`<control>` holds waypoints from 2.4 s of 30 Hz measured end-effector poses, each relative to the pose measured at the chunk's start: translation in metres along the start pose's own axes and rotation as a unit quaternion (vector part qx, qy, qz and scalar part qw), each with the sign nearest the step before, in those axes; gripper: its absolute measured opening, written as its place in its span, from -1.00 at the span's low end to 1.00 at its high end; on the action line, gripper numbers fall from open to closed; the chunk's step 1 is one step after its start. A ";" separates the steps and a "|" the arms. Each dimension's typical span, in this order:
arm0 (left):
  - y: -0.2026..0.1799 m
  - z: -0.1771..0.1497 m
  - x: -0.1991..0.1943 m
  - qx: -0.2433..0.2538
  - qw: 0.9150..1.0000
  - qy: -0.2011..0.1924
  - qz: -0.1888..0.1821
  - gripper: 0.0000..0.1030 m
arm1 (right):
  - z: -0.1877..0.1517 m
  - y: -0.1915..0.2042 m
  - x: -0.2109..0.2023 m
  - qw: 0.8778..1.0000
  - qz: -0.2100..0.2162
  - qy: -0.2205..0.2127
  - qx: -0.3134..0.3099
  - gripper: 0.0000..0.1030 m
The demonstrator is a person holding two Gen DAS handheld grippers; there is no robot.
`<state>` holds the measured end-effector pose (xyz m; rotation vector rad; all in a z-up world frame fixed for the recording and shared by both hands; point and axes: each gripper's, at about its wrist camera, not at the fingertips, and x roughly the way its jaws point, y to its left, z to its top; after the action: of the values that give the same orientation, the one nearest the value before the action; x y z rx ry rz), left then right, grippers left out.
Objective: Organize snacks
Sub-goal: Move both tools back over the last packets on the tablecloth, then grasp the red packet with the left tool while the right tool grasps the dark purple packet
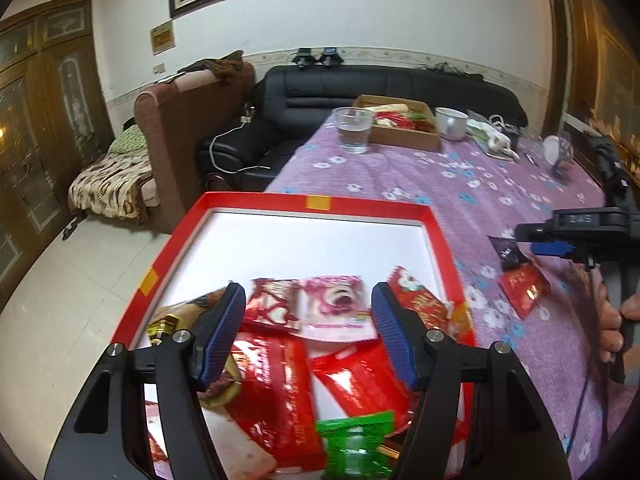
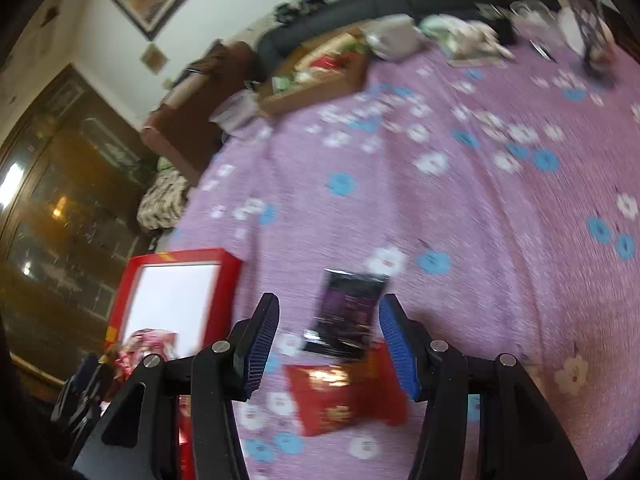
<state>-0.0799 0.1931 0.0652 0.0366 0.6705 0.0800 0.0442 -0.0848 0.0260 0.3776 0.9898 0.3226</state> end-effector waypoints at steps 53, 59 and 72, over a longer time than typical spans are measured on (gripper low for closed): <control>-0.226 0.019 0.070 0.409 0.885 0.097 -0.199 0.46 | 0.010 -0.128 -0.052 0.993 0.038 0.011 0.110 0.62; -0.220 0.018 0.070 0.355 0.897 0.118 -0.237 0.03 | 0.013 -0.135 -0.052 0.991 0.056 0.015 0.119 0.63; -0.223 0.013 0.067 0.197 0.950 0.160 -0.180 -0.28 | 0.013 -0.124 -0.049 0.996 0.022 0.006 0.085 0.62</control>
<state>-0.0055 -0.0230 0.0209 0.2891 1.0003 -0.4105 0.0415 -0.2182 0.0137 0.5521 1.0250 0.2812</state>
